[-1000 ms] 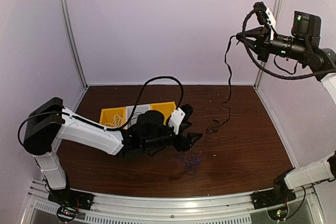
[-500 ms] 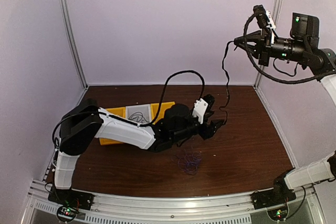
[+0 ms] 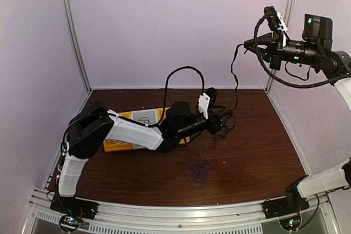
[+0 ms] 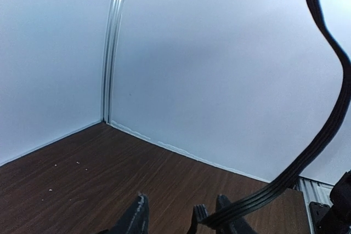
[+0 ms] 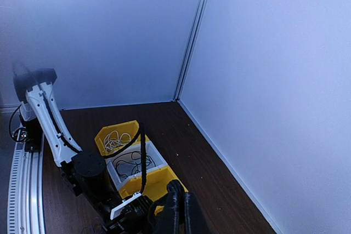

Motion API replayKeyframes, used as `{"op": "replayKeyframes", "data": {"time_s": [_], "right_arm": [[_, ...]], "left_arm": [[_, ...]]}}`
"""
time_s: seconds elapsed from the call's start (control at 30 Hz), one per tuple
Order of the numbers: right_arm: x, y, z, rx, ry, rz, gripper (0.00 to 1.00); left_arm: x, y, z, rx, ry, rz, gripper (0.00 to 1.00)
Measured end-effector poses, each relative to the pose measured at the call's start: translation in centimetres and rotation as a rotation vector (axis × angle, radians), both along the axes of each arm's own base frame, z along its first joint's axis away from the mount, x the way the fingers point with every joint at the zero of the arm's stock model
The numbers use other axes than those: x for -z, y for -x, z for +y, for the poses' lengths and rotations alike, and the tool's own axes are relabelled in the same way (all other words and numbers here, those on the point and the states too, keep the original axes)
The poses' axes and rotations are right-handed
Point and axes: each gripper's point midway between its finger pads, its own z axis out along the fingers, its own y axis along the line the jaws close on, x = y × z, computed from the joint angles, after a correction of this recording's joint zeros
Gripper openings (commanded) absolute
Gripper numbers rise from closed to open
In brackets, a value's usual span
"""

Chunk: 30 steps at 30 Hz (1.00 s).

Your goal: Untangle the cables

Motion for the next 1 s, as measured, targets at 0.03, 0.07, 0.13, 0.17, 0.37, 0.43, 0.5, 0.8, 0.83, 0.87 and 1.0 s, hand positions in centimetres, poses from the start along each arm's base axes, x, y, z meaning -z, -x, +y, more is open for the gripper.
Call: {"op": "replayKeyframes", "data": {"time_s": [0.03,0.07,0.13,0.17,0.37,0.43,0.5,0.8,0.83,0.87,1.0], "right_arm": [[0.1,0.0,0.0,0.000,0.001,0.002,0.00],[0.2,-0.1,0.0,0.000,0.001,0.004,0.00],[0.2,-0.1,0.0,0.000,0.002,0.006,0.00],[0.3,-0.1,0.0,0.000,0.003,0.007,0.00],[0.4,-0.1,0.0,0.000,0.004,0.010,0.00],[0.5,-0.1,0.0,0.000,0.005,0.011,0.00],[0.5,-0.1,0.1,0.000,0.005,0.011,0.01],[0.7,-0.9,-0.5,0.058,0.010,0.013,0.07],[0.8,-1.2,-0.7,0.081,0.011,0.012,0.07],[1.0,-1.5,-0.9,0.103,0.011,0.015,0.08],[2.0,-2.7,-1.7,0.178,0.017,0.024,0.14]], "left_arm": [[-0.2,0.2,0.0,0.008,0.009,-0.003,0.34],[-0.4,0.2,0.0,0.012,0.015,-0.005,0.31],[-0.6,0.5,-0.1,0.023,0.025,-0.002,0.27],[-0.6,0.5,-0.1,0.024,0.029,0.004,0.23],[-0.1,-0.5,0.5,-0.002,0.047,0.072,0.13],[0.7,-1.1,1.0,-0.020,0.041,0.100,0.11],[1.7,-1.8,1.5,-0.041,0.027,0.125,0.04],[1.9,-2.6,3.8,-0.089,0.003,0.151,0.00],[1.4,-2.5,4.2,-0.091,0.004,0.147,0.00],[0.8,-2.4,4.5,-0.092,0.005,0.141,0.00],[-2.6,-1.8,6.0,-0.099,0.020,0.098,0.00]]}}
